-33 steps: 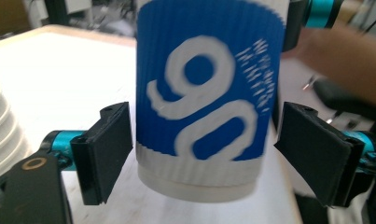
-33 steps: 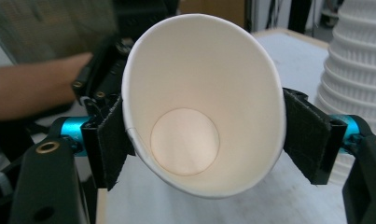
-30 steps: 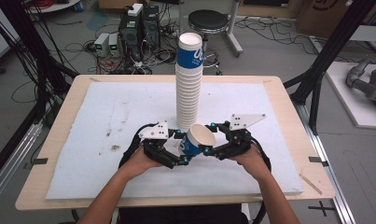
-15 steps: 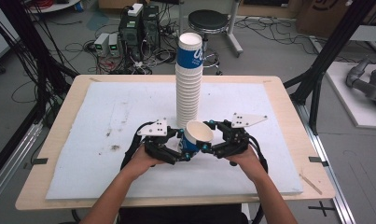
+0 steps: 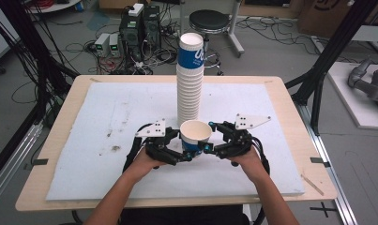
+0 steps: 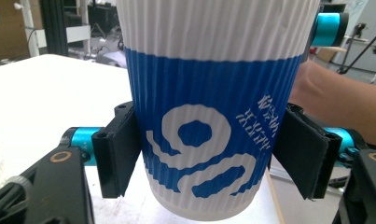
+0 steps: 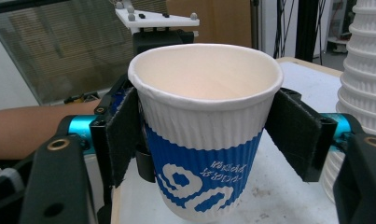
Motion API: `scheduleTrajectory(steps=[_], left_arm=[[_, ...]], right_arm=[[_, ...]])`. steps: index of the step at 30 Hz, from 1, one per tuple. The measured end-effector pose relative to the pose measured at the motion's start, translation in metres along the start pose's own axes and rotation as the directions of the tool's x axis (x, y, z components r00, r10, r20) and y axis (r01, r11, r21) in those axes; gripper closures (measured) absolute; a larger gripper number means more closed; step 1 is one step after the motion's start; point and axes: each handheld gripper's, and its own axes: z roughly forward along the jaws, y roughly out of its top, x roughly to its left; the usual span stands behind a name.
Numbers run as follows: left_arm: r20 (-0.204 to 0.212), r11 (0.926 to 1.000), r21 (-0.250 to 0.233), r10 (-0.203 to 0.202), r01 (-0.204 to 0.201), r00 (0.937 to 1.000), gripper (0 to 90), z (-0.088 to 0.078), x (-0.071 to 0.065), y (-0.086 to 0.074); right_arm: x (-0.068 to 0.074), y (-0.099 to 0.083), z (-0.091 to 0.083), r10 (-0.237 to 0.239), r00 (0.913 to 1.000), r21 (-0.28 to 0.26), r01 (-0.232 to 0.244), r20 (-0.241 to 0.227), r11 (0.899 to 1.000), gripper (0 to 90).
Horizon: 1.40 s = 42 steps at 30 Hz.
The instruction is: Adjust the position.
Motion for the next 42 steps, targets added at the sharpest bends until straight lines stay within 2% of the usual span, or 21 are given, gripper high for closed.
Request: scheduleTrajectory(steps=[2, 3, 4, 7, 8, 9, 11, 14, 15, 19, 22, 23, 25, 27, 28, 31, 33, 34, 38, 41, 42], left_arm=[[-0.042, 0.9996, 0.015, 0.024, -0.023, 0.9988, 25.6, 0.001, -0.002, 0.001], [-0.072, 0.9989, 0.034, 0.035, -0.033, 0.9968, 21.5, 0.002, -0.003, 0.001], [-0.078, 0.9984, 0.047, 0.036, -0.032, 0.9963, 17.6, 0.003, -0.003, 0.000], [-0.070, 0.9976, 0.063, 0.034, -0.029, 0.9970, 18.2, 0.005, -0.003, -0.002], [-0.049, 0.9974, 0.060, 0.043, -0.040, 0.9979, 24.0, 0.005, -0.002, -0.002], [-0.050, 0.9965, 0.066, 0.054, -0.051, 0.9973, 27.5, 0.006, -0.003, -0.002], [-0.045, 0.9969, 0.062, 0.051, -0.049, 0.9976, 28.0, 0.006, -0.003, -0.002], [-0.041, 0.9978, 0.043, 0.052, -0.050, 0.9978, 27.9, 0.005, -0.003, -0.001], [-0.036, 0.9983, 0.035, 0.048, -0.047, 0.9982, 27.9, 0.005, -0.003, -0.001], [-0.028, 0.9975, 0.039, 0.060, -0.059, 0.9978, 28.0, 0.005, -0.004, -0.001], [-0.034, 0.9967, 0.053, 0.063, -0.061, 0.9974, 28.0, 0.006, -0.004, -0.002], [-0.042, 0.9963, 0.056, 0.067, -0.065, 0.9969, 27.8, 0.005, -0.004, -0.003], [-0.079, 0.9974, 0.056, 0.048, -0.044, 0.9957, 26.6, 0.004, -0.003, -0.005], [-0.116, 0.9968, 0.075, 0.038, -0.029, 0.9925, 19.5, -0.001, -0.002, -0.007], [-0.128, 0.9968, 0.076, 0.037, -0.028, 0.9911, 19.4, -0.004, -0.002, -0.009], [-0.190, 0.9981, 0.058, 0.030, -0.020, 0.9814, 19.4, -0.021, 0.001, -0.013], [-0.240, 0.9989, 0.042, 0.029, -0.019, 0.9704, 19.4, -0.035, 0.004, -0.014], [-0.276, 0.9993, 0.033, 0.024, -0.015, 0.9608, 19.4, -0.043, 0.007, -0.014], [-0.357, 0.9998, -0.008, 0.013, -0.017, 0.9340, 19.4, -0.070, 0.013, -0.014], [-0.421, 0.9988, -0.042, 0.003, -0.023, 0.9070, 19.4, -0.089, 0.015, -0.015], [-0.434, 0.9985, -0.050, -0.001, -0.023, 0.9009, 19.4, -0.094, 0.016, -0.016]], right_arm=[[0.000, 0.001, -0.001, -0.004, 1.0000, 0.008, 0.004, 0.009, 1.000, 28.4], [0.000, 0.001, -0.002, -0.004, 0.9998, 0.015, 0.004, 0.018, 1.000, 28.4], [-0.001, 0.002, -0.003, -0.006, 0.9999, 0.011, 0.005, 0.015, 1.000, 28.4], [0.000, 0.003, -0.003, -0.012, 0.9997, 0.008, 0.012, 0.023, 1.000, 28.5], [0.000, 0.002, -0.003, -0.010, 0.9997, 0.014, 0.010, 0.024, 1.000, 28.5], [0.000, 0.002, -0.002, -0.019, 0.9993, 0.019, 0.019, 0.031, 1.000, 28.4], [0.001, 0.002, -0.002, -0.019, 0.9993, 0.021, 0.019, 0.031, 1.000, 26.6], [0.001, 0.001, 0.000, 0.019, 0.9996, -0.010, -0.018, 0.022, 1.000, 18.2], [0.001, 0.000, 0.002, 0.025, 0.9991, -0.017, -0.024, 0.033, 1.000, 16.6], [0.004, -0.001, 0.010, 0.006, 0.9995, 0.019, -0.006, 0.032, 1.000, 16.5], [0.006, 0.000, 0.011, -0.037, 0.9988, 0.041, 0.036, 0.032, 0.999, 23.0], [0.007, 0.001, 0.011, -0.051, 0.9979, 0.052, 0.049, 0.039, 0.997, 24.1], [0.006, 0.002, 0.008, -0.075, 0.9954, 0.069, 0.071, 0.059, 0.995, 25.4], [0.006, 0.002, 0.006, -0.096, 0.9915, 0.082, 0.089, 0.088, 0.993, 25.6], [0.005, 0.001, 0.003, -0.104, 0.9891, 0.090, 0.095, 0.104, 0.991, 25.7], [0.003, 0.000, -0.001, -0.126, 0.9819, 0.103, 0.112, 0.142, 0.988, 25.7], [0.002, 0.000, -0.004, -0.129, 0.9776, 0.106, 0.112, 0.166, 0.988, 25.7], [0.000, 0.000, -0.006, -0.134, 0.9750, 0.104, 0.117, 0.177, 0.988, 25.7], [-0.003, 0.000, -0.010, -0.129, 0.9704, 0.103, 0.110, 0.204, 0.989, 25.7], [-0.005, -0.001, -0.010, -0.129, 0.9677, 0.102, 0.109, 0.216, 0.989, 25.7], [-0.005, -0.001, -0.010, -0.131, 0.9665, 0.104, 0.110, 0.221, 0.989, 25.7]])
